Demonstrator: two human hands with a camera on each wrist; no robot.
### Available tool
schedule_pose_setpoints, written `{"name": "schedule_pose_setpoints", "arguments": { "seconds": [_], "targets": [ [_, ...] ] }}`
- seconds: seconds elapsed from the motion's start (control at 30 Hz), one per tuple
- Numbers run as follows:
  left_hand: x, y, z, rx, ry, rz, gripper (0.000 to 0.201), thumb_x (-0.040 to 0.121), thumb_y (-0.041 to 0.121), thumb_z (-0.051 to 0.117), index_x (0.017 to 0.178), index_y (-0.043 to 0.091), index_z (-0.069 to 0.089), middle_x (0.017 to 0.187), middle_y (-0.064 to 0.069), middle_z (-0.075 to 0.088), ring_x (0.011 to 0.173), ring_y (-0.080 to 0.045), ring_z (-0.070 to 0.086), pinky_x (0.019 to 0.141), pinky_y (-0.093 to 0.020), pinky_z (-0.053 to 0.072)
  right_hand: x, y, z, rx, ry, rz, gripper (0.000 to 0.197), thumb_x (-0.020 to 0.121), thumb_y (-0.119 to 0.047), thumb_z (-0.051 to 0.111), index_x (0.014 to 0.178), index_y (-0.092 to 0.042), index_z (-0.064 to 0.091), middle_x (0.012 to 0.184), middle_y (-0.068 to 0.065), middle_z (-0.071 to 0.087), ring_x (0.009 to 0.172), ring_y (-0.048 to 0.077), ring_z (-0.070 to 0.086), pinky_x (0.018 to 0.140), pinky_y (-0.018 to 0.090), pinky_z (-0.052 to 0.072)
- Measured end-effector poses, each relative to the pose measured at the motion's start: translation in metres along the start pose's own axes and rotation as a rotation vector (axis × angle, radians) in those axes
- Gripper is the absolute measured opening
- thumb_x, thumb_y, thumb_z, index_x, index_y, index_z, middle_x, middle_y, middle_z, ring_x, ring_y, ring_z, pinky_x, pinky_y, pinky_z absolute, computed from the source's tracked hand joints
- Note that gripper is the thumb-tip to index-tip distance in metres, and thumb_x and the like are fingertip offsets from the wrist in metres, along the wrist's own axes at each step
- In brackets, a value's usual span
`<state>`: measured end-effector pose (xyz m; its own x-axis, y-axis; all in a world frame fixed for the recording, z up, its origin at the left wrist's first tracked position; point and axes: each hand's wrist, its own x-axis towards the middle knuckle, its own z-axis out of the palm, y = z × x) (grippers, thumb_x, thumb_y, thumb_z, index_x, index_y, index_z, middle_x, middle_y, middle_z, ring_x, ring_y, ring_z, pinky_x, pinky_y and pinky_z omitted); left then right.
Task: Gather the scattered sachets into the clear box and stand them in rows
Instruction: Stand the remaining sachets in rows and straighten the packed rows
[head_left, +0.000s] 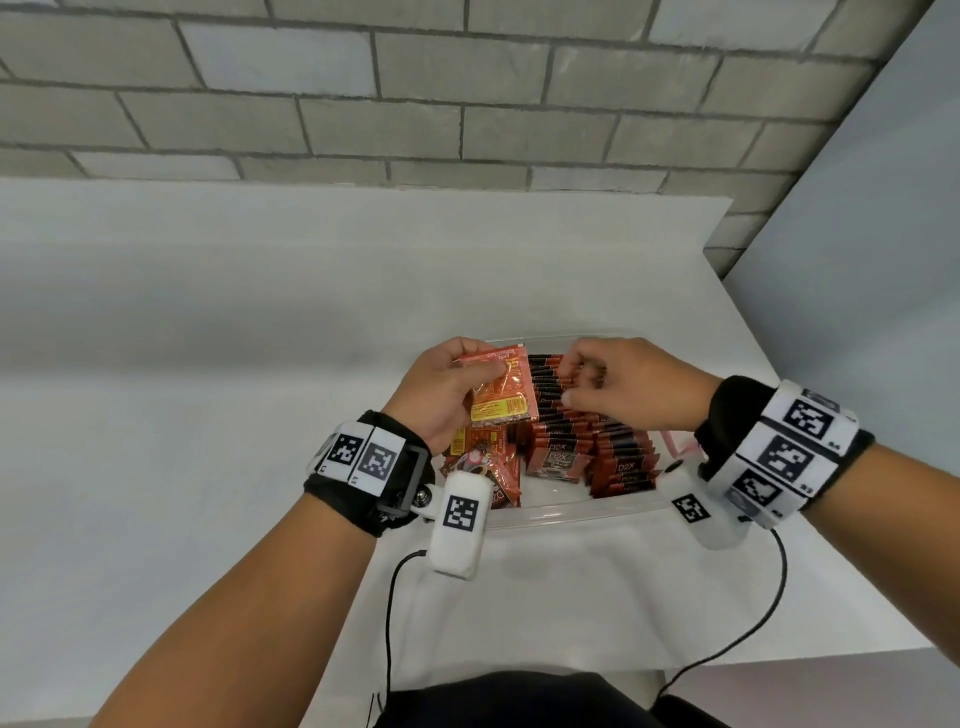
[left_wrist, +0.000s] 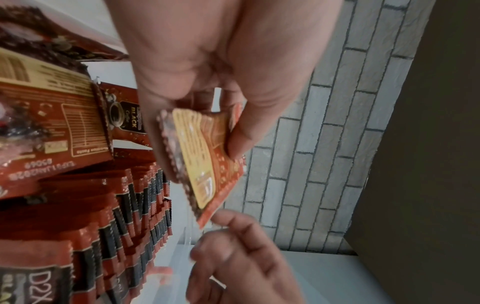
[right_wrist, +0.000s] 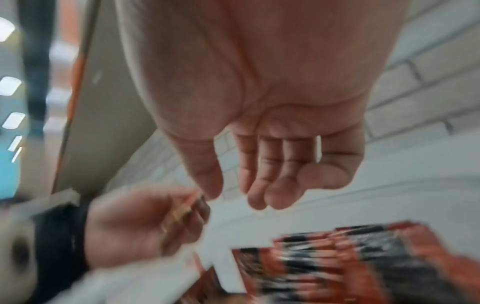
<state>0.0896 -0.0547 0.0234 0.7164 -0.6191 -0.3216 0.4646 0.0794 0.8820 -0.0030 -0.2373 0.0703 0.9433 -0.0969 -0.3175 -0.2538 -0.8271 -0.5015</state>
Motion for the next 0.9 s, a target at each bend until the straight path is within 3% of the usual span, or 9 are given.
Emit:
{"name": "schedule_pose_setpoints", "arguments": {
  "seconds": [0.1, 0.17, 0.3, 0.4, 0.5, 0.6, 0.7, 0.83, 0.9],
  "targets": [
    [-0.004, 0.001, 0.006, 0.045, -0.041, 0.034, 0.013, 0.083, -0.001, 0.065, 0.090, 0.009, 0.060, 0.082, -0.005, 0.071, 0.072, -0.017, 0.069, 0.062, -0.030, 0.058, -0.005, -0.008, 0.000, 0.340, 0.090, 0.020, 0.024, 0.091, -0.033, 0.061, 0.112, -0.024, 0.056, 0.089, -0.007, 0.063, 0.070, 0.008, 0.059, 0.064, 0.022, 0.044],
    [-0.005, 0.001, 0.010, 0.068, -0.062, 0.066, 0.018, 0.073, 0.003, 0.071, 0.086, 0.009, 0.061, 0.080, -0.005, 0.070, 0.072, -0.019, 0.068, 0.063, -0.031, 0.058, -0.007, -0.012, 0.005, 0.408, 0.090, 0.003, 0.023, 0.089, -0.032, 0.063, 0.109, -0.022, 0.058, 0.088, -0.007, 0.064, 0.067, 0.009, 0.061, 0.061, 0.022, 0.047],
    [-0.005, 0.001, 0.019, 0.125, -0.018, 0.119, 0.027, 0.070, 0.022, 0.075, 0.092, 0.013, 0.062, 0.088, -0.007, 0.068, 0.079, -0.021, 0.067, 0.070, -0.035, 0.057, -0.008, -0.010, 0.007, 0.463, 0.227, -0.043, 0.006, 0.088, -0.021, 0.066, 0.086, -0.018, 0.062, 0.074, -0.006, 0.063, 0.060, 0.009, 0.059, 0.063, 0.029, 0.050],
    [-0.007, 0.004, 0.022, 0.075, 0.093, 0.016, 0.031, 0.086, 0.045, 0.061, 0.087, 0.014, 0.056, 0.072, 0.001, 0.057, 0.066, -0.014, 0.059, 0.063, -0.032, 0.052, -0.011, -0.007, 0.005, 0.393, 0.518, -0.072, 0.010, 0.087, -0.022, 0.067, 0.079, -0.022, 0.060, 0.077, -0.007, 0.063, 0.062, 0.007, 0.055, 0.060, 0.014, 0.045],
    [-0.012, 0.008, 0.028, -0.010, -0.015, -0.037, 0.044, 0.078, 0.053, 0.058, 0.085, 0.010, 0.057, 0.070, -0.004, 0.058, 0.063, -0.017, 0.060, 0.057, -0.030, 0.055, -0.019, -0.011, 0.010, 0.271, 0.593, -0.197, 0.009, 0.084, -0.019, 0.070, 0.078, -0.019, 0.063, 0.075, -0.008, 0.061, 0.066, 0.005, 0.053, 0.062, 0.015, 0.041],
    [-0.013, 0.006, 0.036, 0.044, -0.092, 0.062, 0.033, 0.084, 0.035, 0.061, 0.100, 0.007, 0.059, 0.083, -0.006, 0.068, 0.075, -0.017, 0.067, 0.063, -0.030, 0.058, -0.021, -0.015, 0.021, 0.101, 0.553, -0.304, 0.006, 0.083, -0.022, 0.071, 0.083, -0.016, 0.070, 0.083, -0.002, 0.058, 0.081, 0.012, 0.050, 0.071, 0.023, 0.039],
    [-0.011, 0.006, 0.038, 0.074, -0.020, 0.151, 0.012, 0.092, 0.003, 0.056, 0.103, 0.008, 0.060, 0.074, -0.006, 0.067, 0.067, -0.014, 0.066, 0.063, -0.028, 0.059, -0.021, -0.011, 0.024, 0.000, 0.547, -0.331, 0.013, 0.082, -0.027, 0.072, 0.090, -0.017, 0.074, 0.089, -0.003, 0.054, 0.092, 0.013, 0.043, 0.077, 0.026, 0.036],
    [-0.009, 0.016, 0.035, 0.369, 0.026, 0.266, 0.019, 0.092, 0.003, 0.059, 0.103, 0.018, 0.065, 0.075, 0.000, 0.073, 0.061, -0.013, 0.068, 0.048, -0.018, 0.052, -0.020, -0.009, 0.009, 0.037, 0.628, -0.249, 0.034, 0.088, -0.030, 0.065, 0.119, -0.017, 0.064, 0.108, -0.005, 0.049, 0.109, 0.013, 0.042, 0.089, 0.025, 0.033],
    [-0.008, 0.021, 0.037, 0.515, -0.024, 0.316, 0.021, 0.092, 0.006, 0.061, 0.097, 0.026, 0.066, 0.074, 0.006, 0.073, 0.063, -0.012, 0.069, 0.056, -0.024, 0.056, -0.017, -0.008, 0.002, 0.096, 0.554, -0.183, 0.044, 0.090, -0.030, 0.062, 0.132, -0.018, 0.053, 0.117, -0.003, 0.053, 0.109, 0.012, 0.049, 0.093, 0.025, 0.039]
  ]
}}
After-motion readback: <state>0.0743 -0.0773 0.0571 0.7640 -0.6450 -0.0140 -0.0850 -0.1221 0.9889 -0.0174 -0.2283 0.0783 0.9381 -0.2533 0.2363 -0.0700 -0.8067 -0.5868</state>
